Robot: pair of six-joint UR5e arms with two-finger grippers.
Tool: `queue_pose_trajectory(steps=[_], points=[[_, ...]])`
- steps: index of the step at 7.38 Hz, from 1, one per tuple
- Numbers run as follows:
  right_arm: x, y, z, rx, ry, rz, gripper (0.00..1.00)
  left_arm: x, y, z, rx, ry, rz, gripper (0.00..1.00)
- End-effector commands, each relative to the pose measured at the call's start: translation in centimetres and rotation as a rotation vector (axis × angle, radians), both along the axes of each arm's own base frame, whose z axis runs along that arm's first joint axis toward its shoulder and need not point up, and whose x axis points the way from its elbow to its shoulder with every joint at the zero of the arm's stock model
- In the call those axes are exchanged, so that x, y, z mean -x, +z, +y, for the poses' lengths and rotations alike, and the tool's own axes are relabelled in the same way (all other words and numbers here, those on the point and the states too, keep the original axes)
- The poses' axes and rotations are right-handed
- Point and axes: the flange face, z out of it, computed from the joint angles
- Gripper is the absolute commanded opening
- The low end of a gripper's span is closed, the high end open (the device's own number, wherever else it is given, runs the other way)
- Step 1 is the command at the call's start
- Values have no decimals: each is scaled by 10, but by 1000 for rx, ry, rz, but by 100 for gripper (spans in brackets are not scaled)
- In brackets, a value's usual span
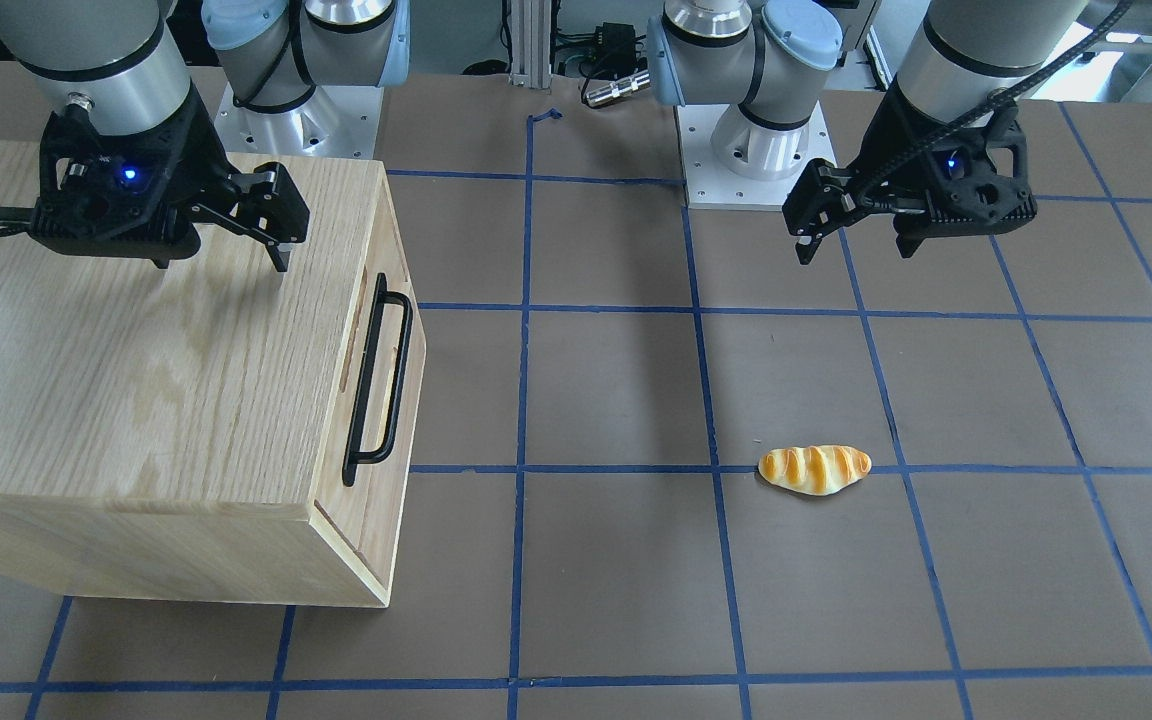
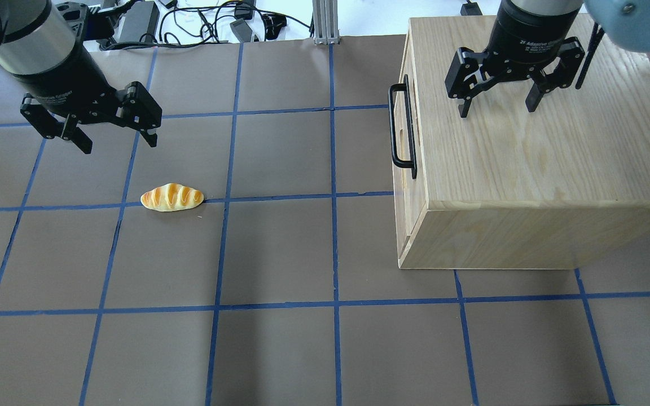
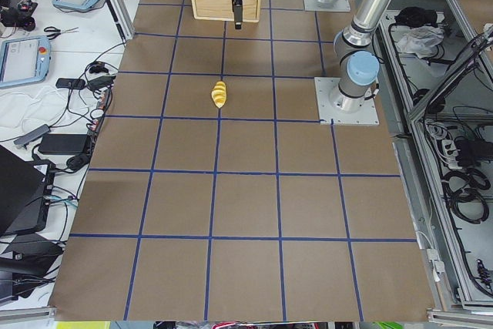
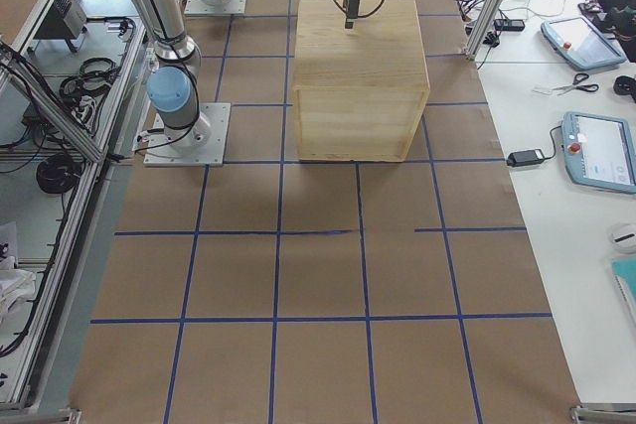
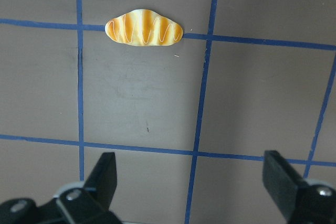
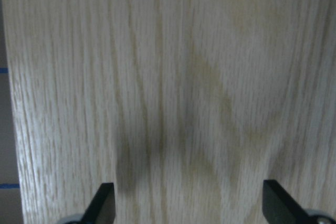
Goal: Open upper drawer
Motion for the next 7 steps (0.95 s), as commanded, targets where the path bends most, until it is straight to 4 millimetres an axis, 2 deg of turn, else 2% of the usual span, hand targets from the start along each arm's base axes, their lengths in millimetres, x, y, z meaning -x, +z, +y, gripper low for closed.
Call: queue_pose_trajectory(steps=[1, 3, 5, 6, 7], points=[[0, 0, 0, 1, 1, 0, 100, 0, -4, -5, -7, 13, -2, 100], [0, 0, 0, 1, -1, 0, 100, 8, -3, -11, 29, -2, 2, 100], [0, 0, 0, 1, 0, 0, 100, 36, 4, -13, 61, 14, 7, 100], [0, 0, 0, -1, 1, 0, 100, 51, -6, -25, 86, 34, 11, 100], [0, 0, 0, 1, 1, 0, 100, 65, -11, -26, 80, 13, 12, 100]])
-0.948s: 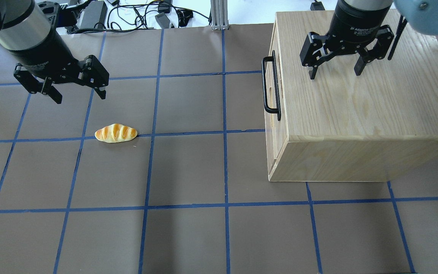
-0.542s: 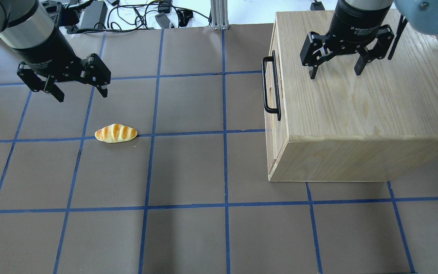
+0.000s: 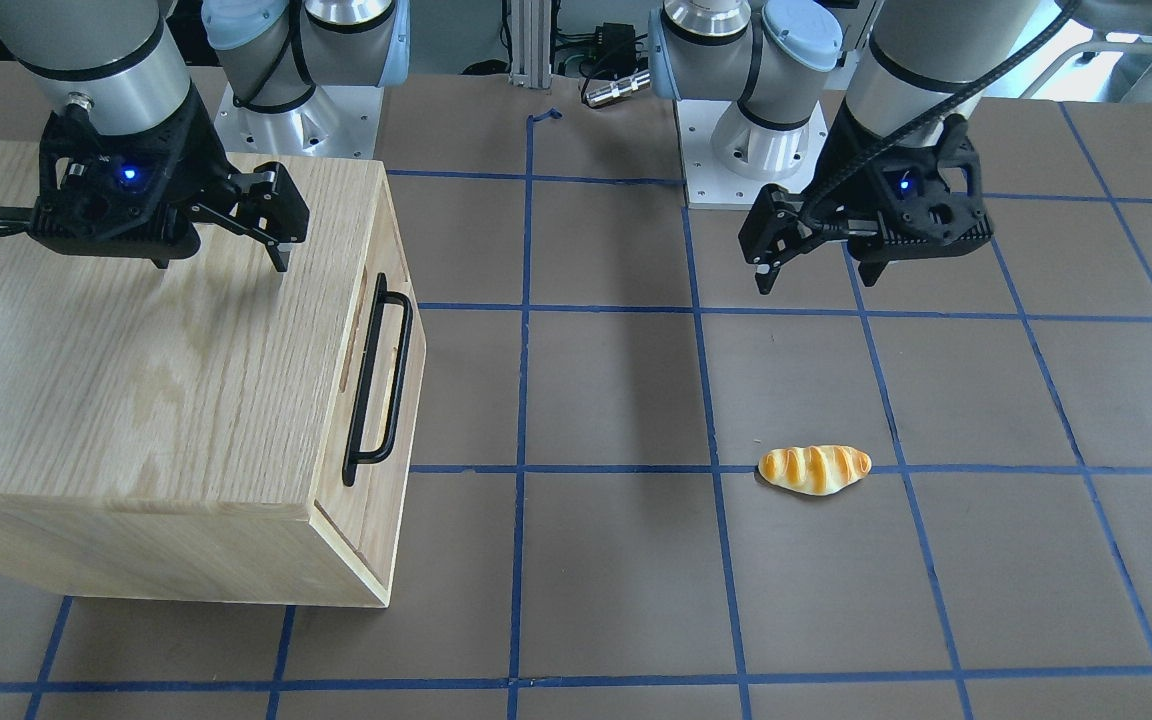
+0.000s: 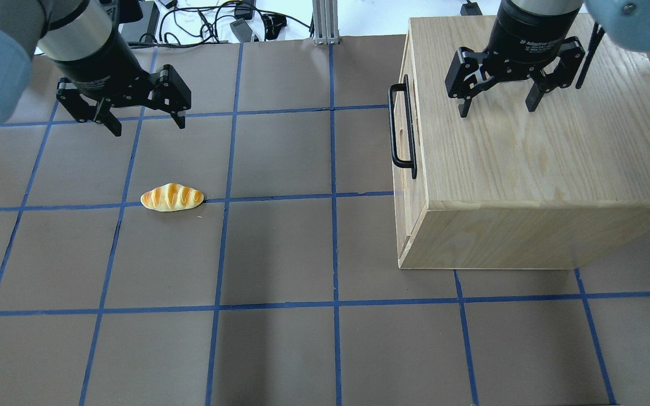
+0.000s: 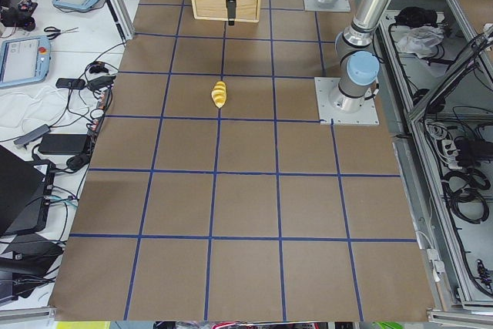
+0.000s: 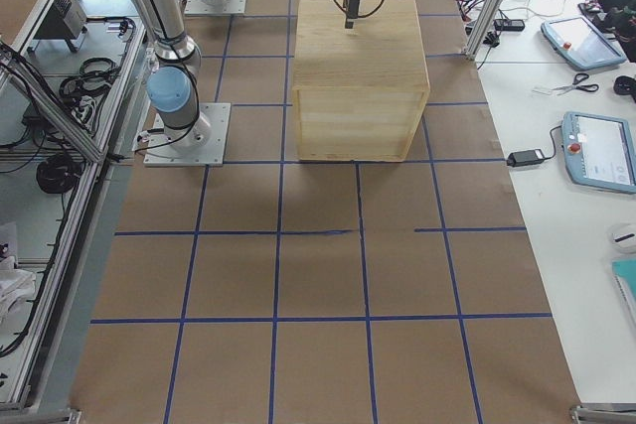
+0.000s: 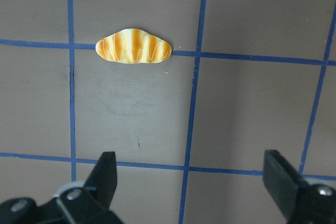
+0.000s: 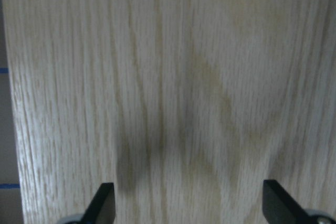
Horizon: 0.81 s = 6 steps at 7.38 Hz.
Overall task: Open upper drawer
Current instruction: 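Move the left gripper toward the black handle of the upper drawer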
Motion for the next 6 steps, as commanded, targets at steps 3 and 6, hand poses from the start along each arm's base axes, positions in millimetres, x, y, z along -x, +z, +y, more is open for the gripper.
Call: queue_pose_trajectory(steps=[3, 6], points=[[0, 0, 0, 0, -1, 0, 100, 105, -28, -12, 64, 10, 106, 100], [0, 0, 0, 0, -1, 0, 100, 175, -58, -9, 63, 72, 188, 100]])
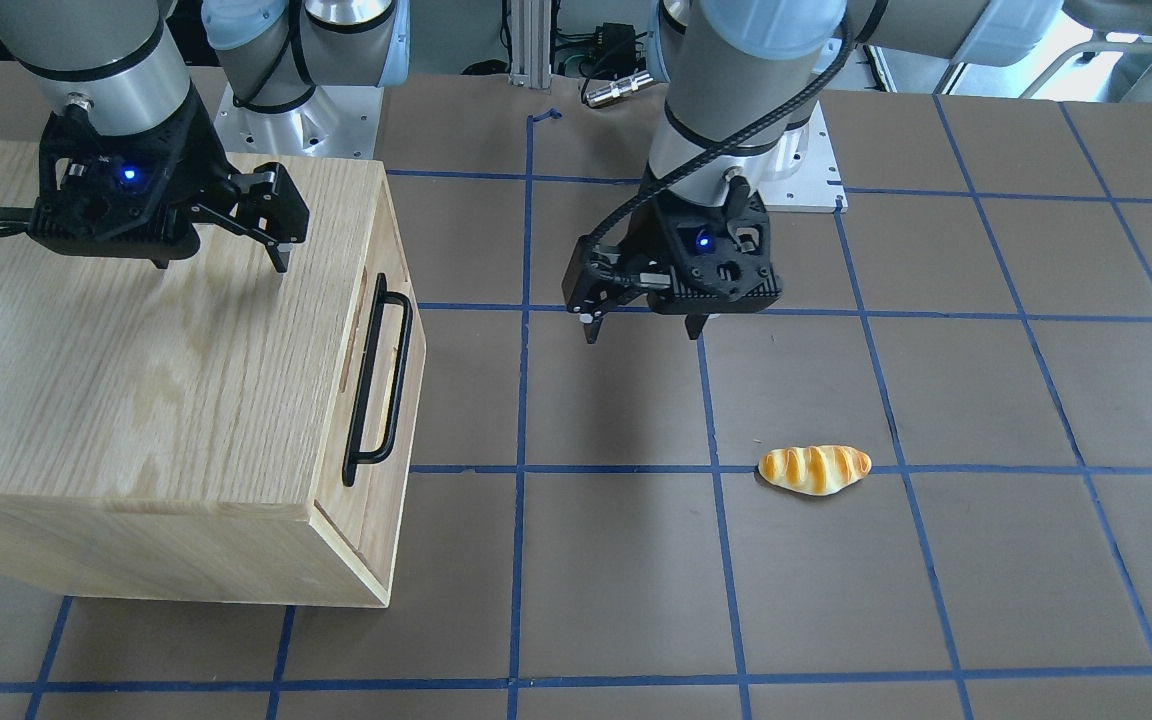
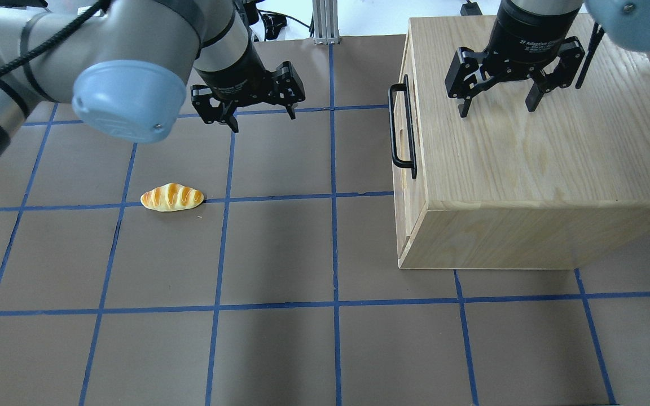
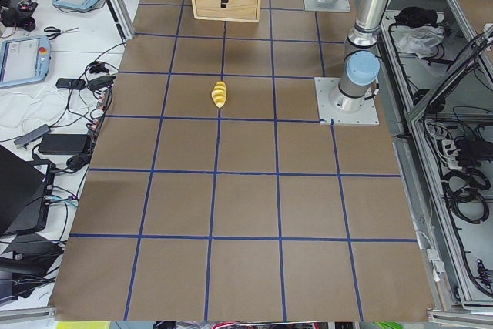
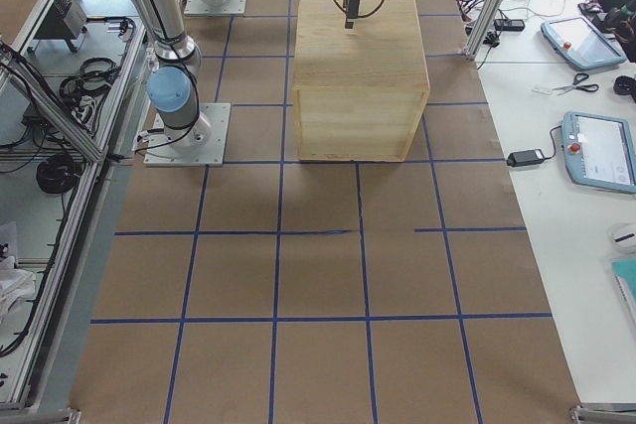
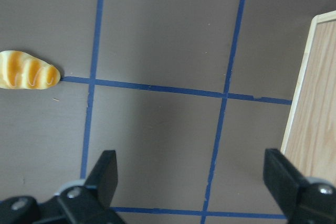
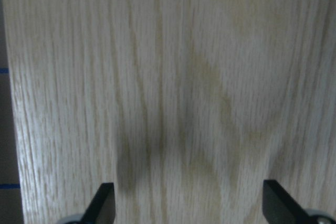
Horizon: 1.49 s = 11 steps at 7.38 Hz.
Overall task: Open upper drawer
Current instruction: 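Move the left gripper toward the black handle of the upper drawer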
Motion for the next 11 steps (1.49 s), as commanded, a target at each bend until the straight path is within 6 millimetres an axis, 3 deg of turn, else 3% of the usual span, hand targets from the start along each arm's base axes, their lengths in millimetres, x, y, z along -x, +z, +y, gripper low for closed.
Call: queue_pose_trajectory(steps=[1, 4, 6, 11], points=[[0, -1, 0, -1, 0, 0, 100, 56, -15, 1, 39, 48, 120, 100], [0, 0, 0, 0, 0, 0, 100, 94, -37, -2, 14, 112, 231, 100], [0, 0, 0, 0, 1, 0, 100, 116, -38, 3, 18, 99, 244, 100], [0, 0, 0, 0, 0, 0, 100, 126, -61, -4, -10, 92, 229, 100]])
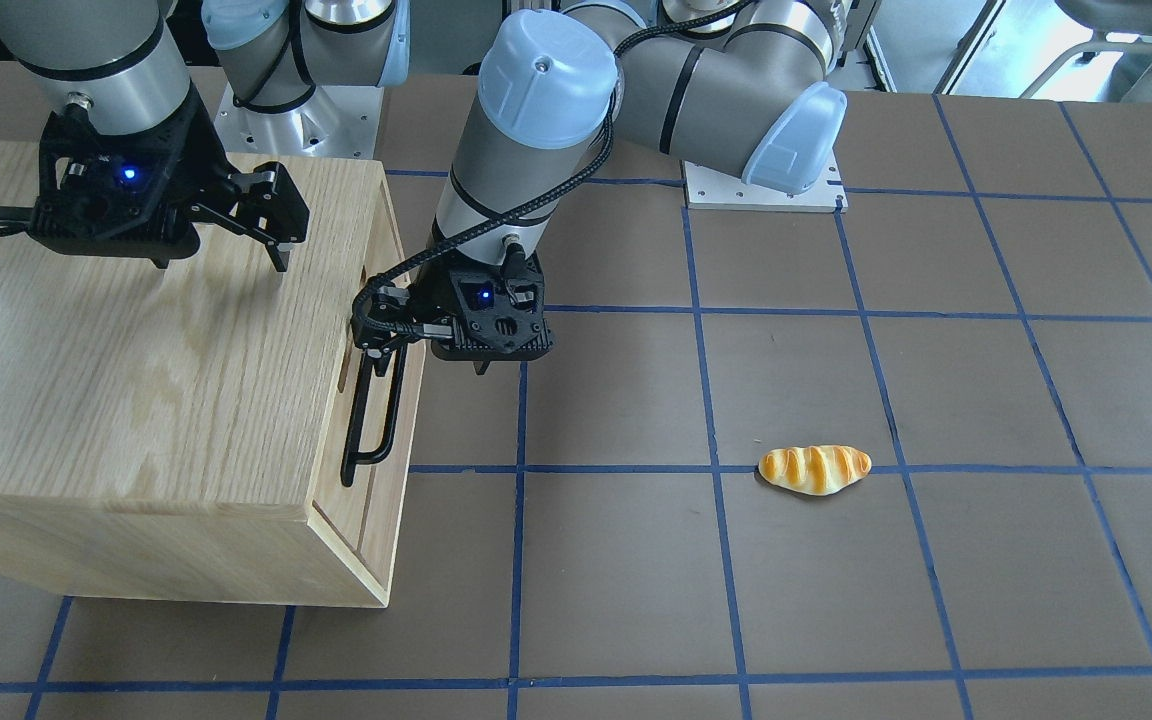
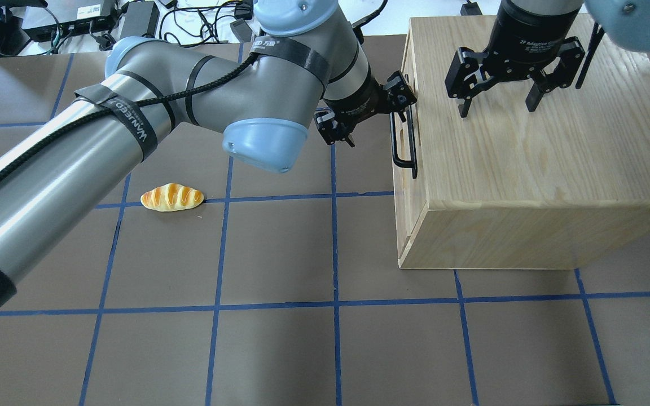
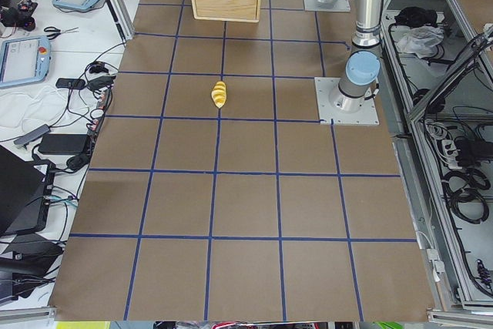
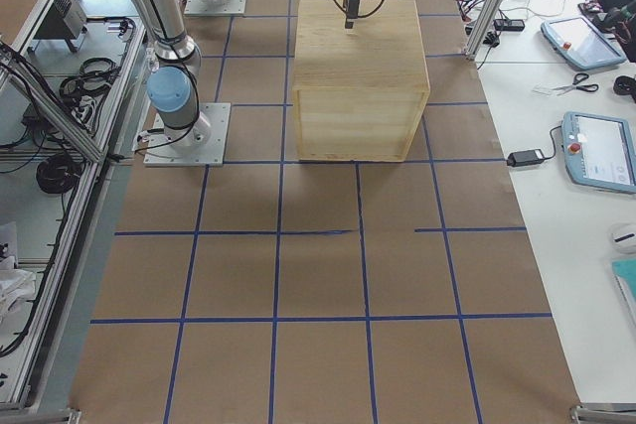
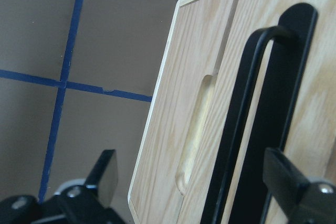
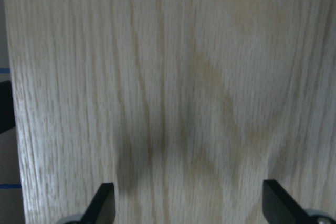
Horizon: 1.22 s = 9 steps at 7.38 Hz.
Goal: Open upper drawer
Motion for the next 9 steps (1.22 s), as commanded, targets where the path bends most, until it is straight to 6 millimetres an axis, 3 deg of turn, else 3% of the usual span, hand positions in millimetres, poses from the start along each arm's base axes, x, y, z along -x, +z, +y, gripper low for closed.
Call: queue_pose_trajectory(steps=[1, 9], points=[[0, 0, 0, 0, 0, 0, 100, 3, -9, -2, -13, 1, -4, 100], [0, -1, 0, -1, 0, 0, 100, -7, -10, -7, 43, -49, -100, 100]])
